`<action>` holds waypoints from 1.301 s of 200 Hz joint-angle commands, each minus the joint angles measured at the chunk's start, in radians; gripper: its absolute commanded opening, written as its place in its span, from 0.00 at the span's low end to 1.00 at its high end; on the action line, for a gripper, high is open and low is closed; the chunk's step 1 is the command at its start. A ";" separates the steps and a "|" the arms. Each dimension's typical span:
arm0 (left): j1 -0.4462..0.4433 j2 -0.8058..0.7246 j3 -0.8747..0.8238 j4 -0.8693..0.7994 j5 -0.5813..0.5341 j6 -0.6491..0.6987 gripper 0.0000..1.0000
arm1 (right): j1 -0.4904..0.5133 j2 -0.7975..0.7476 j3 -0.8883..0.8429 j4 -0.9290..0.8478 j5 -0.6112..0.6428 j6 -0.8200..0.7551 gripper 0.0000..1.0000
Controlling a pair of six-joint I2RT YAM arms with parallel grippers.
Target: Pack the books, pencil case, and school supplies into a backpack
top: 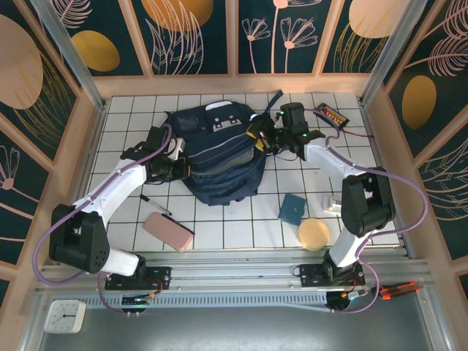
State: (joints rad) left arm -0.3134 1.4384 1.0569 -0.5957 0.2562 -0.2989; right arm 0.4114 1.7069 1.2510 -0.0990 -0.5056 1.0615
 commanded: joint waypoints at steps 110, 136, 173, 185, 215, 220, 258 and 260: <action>-0.007 -0.060 -0.003 0.001 0.019 0.024 0.00 | 0.273 0.097 0.112 -0.006 0.300 0.195 0.00; 0.003 -0.045 0.022 -0.071 -0.157 0.039 0.00 | 0.217 0.061 0.149 -0.145 0.293 0.104 0.00; 0.037 -0.015 0.030 -0.091 -0.324 0.082 0.00 | 0.142 0.061 0.188 -0.252 0.157 -0.004 0.00; 0.044 -0.004 0.036 -0.074 -0.359 0.091 0.00 | 0.107 0.066 0.202 -0.267 0.125 -0.027 0.00; 0.073 0.046 0.041 -0.014 -0.465 0.118 0.00 | 0.082 0.073 0.227 -0.294 0.098 -0.049 0.00; 0.082 0.052 0.042 -0.009 -0.477 0.119 0.00 | 0.080 0.076 0.235 -0.296 0.096 -0.051 0.00; 0.117 0.052 0.024 0.017 -0.524 0.119 0.09 | 0.079 0.106 0.295 -0.292 0.083 -0.055 0.00; 0.118 0.050 0.022 0.018 -0.526 0.119 0.09 | 0.079 0.106 0.296 -0.290 0.082 -0.053 0.00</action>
State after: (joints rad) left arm -0.2649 1.4975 1.0904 -0.5140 -0.0151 -0.1898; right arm 0.5472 1.8187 1.4857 -0.3569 -0.4747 1.0470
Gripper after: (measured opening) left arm 0.069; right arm 0.116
